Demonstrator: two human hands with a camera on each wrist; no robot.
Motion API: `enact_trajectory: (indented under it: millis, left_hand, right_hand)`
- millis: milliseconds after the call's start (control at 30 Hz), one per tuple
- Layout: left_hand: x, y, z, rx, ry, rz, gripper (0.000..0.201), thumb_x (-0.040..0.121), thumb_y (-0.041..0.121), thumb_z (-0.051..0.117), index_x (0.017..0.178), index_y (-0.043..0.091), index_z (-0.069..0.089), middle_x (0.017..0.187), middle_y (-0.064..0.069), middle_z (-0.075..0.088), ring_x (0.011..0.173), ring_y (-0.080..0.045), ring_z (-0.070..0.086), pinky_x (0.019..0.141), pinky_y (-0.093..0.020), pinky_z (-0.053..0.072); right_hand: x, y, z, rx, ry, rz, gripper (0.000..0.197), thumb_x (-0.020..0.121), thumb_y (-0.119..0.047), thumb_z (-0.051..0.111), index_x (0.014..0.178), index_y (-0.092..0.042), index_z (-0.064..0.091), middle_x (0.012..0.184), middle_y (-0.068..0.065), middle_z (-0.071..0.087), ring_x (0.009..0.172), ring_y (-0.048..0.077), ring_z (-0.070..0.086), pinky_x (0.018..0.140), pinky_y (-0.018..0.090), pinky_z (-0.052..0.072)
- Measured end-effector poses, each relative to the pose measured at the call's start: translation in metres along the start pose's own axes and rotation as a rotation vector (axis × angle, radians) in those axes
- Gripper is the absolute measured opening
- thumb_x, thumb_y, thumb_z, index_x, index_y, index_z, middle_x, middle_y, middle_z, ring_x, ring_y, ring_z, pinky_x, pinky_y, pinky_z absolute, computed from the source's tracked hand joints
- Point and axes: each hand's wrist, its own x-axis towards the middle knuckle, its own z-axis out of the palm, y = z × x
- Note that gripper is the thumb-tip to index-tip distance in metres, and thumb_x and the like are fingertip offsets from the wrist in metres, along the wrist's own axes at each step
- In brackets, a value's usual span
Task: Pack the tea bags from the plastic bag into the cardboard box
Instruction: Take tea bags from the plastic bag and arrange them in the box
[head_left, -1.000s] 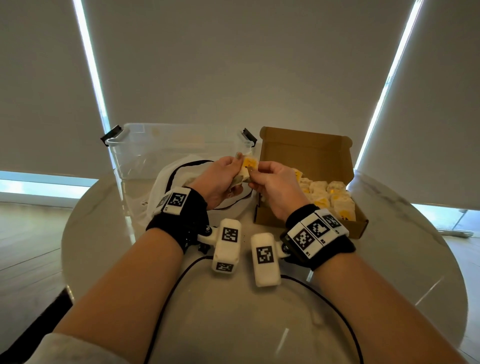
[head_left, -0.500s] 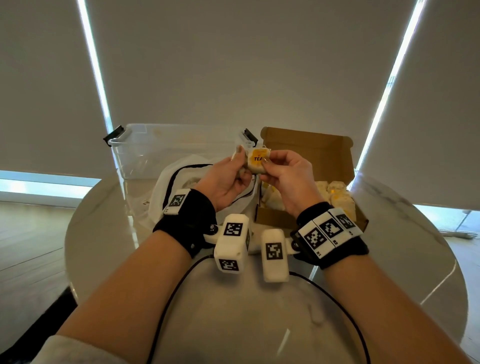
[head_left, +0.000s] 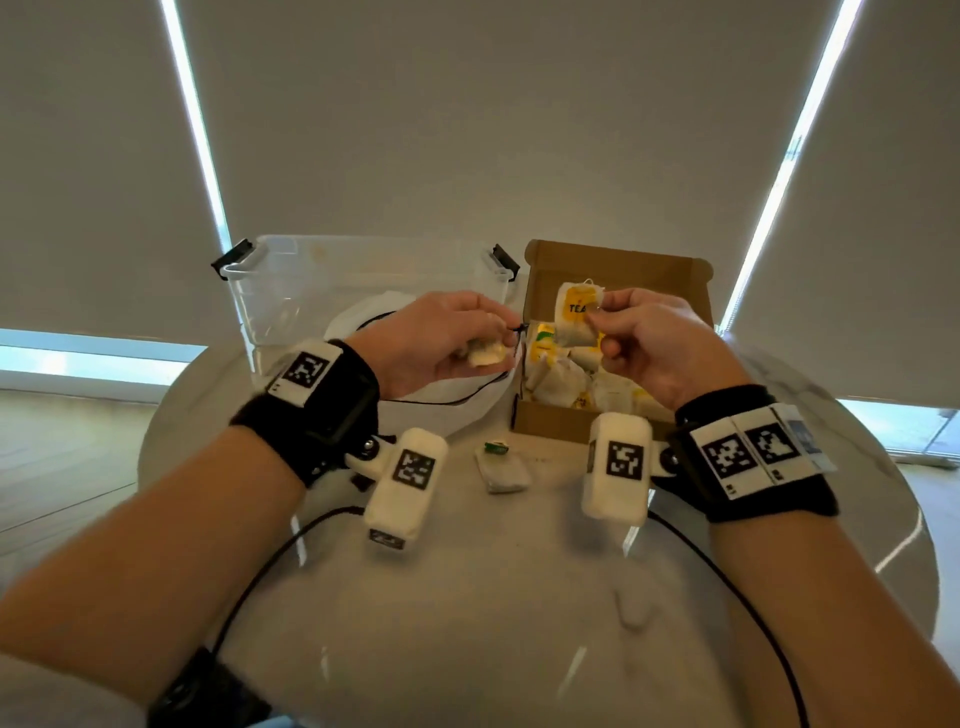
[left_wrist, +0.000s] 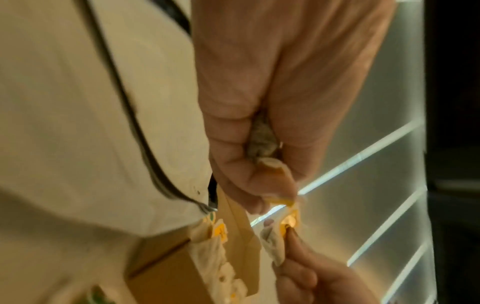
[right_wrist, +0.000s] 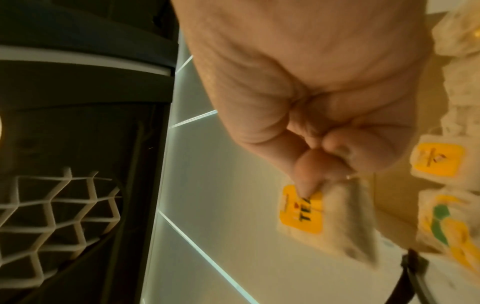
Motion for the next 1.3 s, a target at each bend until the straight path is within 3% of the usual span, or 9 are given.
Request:
enact_trajectory:
  millis: [100,200,400,600,733,867,1000,1167,1300]
  left_hand:
    - [-0.013,0.010,-0.001,0.580,-0.153,0.043,0.013,0.089,0.011,0.058,0.091,0.020,0.068,0.080,0.007,0.065,0.063,-0.003,0.055,0.056,-0.015,0.047]
    - [-0.014,0.012,0.011,1.189,-0.322,0.093,0.011,0.088,0.029,0.063,0.096,0.022,0.068,0.082,0.010,0.065,0.065,-0.002,0.057,0.063,-0.019,0.047]
    - [0.004,-0.021,0.043,1.554,-0.421,-0.088,0.054,0.081,0.057,0.062,0.112,0.012,0.063,0.091,0.002,0.070,0.065,-0.006,0.060,0.050,-0.017,0.042]
    - [0.013,-0.023,0.028,1.530,-0.371,-0.120,0.040,0.089,0.043,0.059,0.108,0.009,0.063,0.090,-0.003,0.069,0.058,-0.006,0.052,0.049,-0.015,0.041]
    - [0.014,-0.022,0.006,1.548,-0.319,-0.209,0.043,0.087,0.048,0.058,0.109,0.011,0.062,0.097,-0.005,0.070,0.063,-0.010,0.056,0.046,-0.016,0.040]
    - [0.017,-0.020,-0.006,1.474,-0.316,-0.254,0.039,0.086,0.050,0.059,0.105,0.016,0.061,0.088,-0.002,0.069,0.063,-0.013,0.057,0.049,-0.017,0.043]
    - [0.025,-0.009,-0.003,1.026,-0.245,-0.118,0.026,0.089,0.043,0.058,0.095,0.018,0.059,0.076,0.006,0.064,0.061,-0.006,0.055,0.055,-0.018,0.046]
    - [0.034,0.003,0.016,0.539,-0.196,0.061,0.021,0.090,0.038,0.057,0.086,0.017,0.058,0.072,0.004,0.059,0.051,-0.001,0.049,0.050,-0.015,0.041]
    - [0.041,-0.006,0.023,0.322,-0.116,0.057,0.024,0.090,0.038,0.054,0.091,0.015,0.057,0.063,0.005,0.051,0.049,-0.001,0.044,0.050,-0.014,0.042]
  right_hand:
    - [0.000,-0.001,-0.003,-0.150,-0.007,0.034,0.008,0.087,-0.001,0.060,0.088,-0.009,0.060,0.075,0.004,0.060,0.049,0.006,0.048,0.046,0.017,0.045]
    - [0.002,0.002,-0.001,-0.307,0.007,0.052,0.009,0.089,-0.001,0.058,0.085,-0.010,0.059,0.075,0.005,0.057,0.055,0.008,0.048,0.053,0.020,0.044]
    - [0.005,0.003,-0.006,-0.366,0.068,0.077,0.009,0.089,-0.001,0.058,0.087,-0.010,0.059,0.077,0.007,0.058,0.058,0.010,0.049,0.054,0.020,0.044]
    - [0.016,0.002,-0.026,-0.384,0.257,0.097,0.008,0.085,0.002,0.061,0.087,-0.005,0.063,0.077,0.007,0.058,0.071,0.016,0.054,0.076,0.028,0.052]
    - [0.024,0.012,-0.031,-0.297,0.218,0.102,0.031,0.086,0.009,0.051,0.117,0.011,0.055,0.073,0.008,0.055,0.062,0.015,0.056,0.055,0.021,0.050]
    - [0.030,0.015,-0.030,-0.199,0.263,0.102,0.031,0.087,0.010,0.048,0.117,0.012,0.053,0.076,0.009,0.054,0.067,0.016,0.058,0.069,0.027,0.055]
    - [0.036,0.015,-0.024,-0.239,0.306,0.210,0.015,0.087,0.004,0.056,0.074,-0.003,0.059,0.080,0.009,0.062,0.076,0.015,0.058,0.087,0.031,0.054]
    - [0.043,0.026,-0.016,-0.275,0.229,0.210,0.015,0.086,0.006,0.051,0.076,-0.006,0.051,0.071,0.008,0.053,0.062,0.016,0.054,0.060,0.025,0.049]
    - [0.039,0.023,-0.018,-0.254,0.188,0.313,0.013,0.091,-0.001,0.050,0.080,-0.006,0.054,0.074,0.008,0.053,0.066,0.017,0.050,0.063,0.027,0.046]
